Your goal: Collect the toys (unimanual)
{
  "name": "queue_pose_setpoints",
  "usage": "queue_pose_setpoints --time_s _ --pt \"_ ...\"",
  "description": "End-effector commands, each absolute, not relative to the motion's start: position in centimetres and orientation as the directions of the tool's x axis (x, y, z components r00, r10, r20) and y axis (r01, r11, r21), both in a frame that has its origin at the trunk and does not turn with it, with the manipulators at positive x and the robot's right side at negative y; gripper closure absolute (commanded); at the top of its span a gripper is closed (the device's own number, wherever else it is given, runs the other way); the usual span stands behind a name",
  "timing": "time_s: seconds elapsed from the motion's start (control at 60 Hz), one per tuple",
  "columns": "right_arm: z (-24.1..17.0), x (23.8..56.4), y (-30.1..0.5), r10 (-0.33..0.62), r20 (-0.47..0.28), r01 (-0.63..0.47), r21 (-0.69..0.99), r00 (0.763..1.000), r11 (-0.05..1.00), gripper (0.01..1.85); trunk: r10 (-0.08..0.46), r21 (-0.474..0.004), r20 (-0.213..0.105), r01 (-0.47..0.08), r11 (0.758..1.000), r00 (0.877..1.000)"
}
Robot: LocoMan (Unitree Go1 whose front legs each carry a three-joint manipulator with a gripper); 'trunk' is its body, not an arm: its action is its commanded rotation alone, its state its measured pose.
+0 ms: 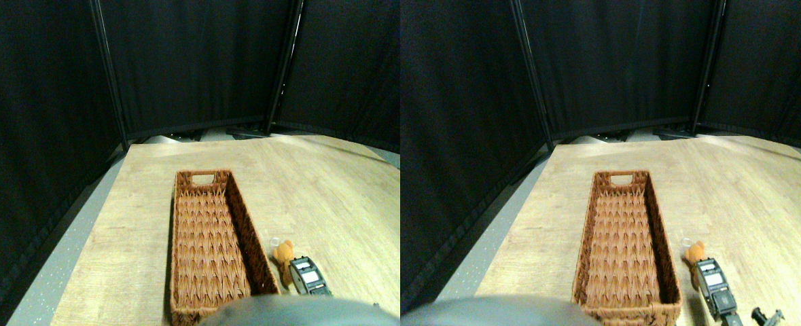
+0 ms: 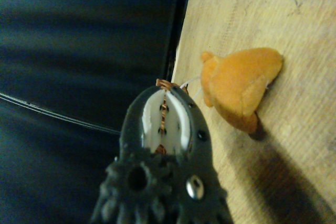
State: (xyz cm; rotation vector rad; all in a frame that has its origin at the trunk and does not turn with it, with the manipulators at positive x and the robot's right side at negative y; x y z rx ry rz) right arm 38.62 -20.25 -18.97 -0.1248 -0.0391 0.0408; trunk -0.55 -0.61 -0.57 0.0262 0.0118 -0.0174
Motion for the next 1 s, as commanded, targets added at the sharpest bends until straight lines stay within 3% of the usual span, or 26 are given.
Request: queue_pose_setpoints --time_s 0.017,0.5,0.633,0.817,1.0 --pt "-18.1 38.7 -20.3 0.038 0.074 -0.028 -0.132 0.997 0.991 1.79 -0.013 0.019 -0.015 0.013 1.000 1.000" --pt "-17.8 38.4 -20.1 0.055 0.080 -0.047 -0.094 0.995 0.994 1.80 -0.016 0.011 -0.013 0.016 1.000 1.000" --pt "-17.9 38.7 -20.5 0.070 0.098 -0.077 0.069 0.993 0.995 1.75 -0.018 0.011 -0.013 0.018 1.000 1.000" --pt "-17.9 39.3 -21.1 0.002 0.079 -0.029 0.338 0.997 0.941 1.59 -0.018 0.001 -0.018 0.018 1.000 1.000" --pt "-17.9 40.0 -21.6 0.012 0.050 -0.032 0.421 0.999 0.906 1.52 -0.013 -0.021 -0.022 0.013 1.000 1.000"
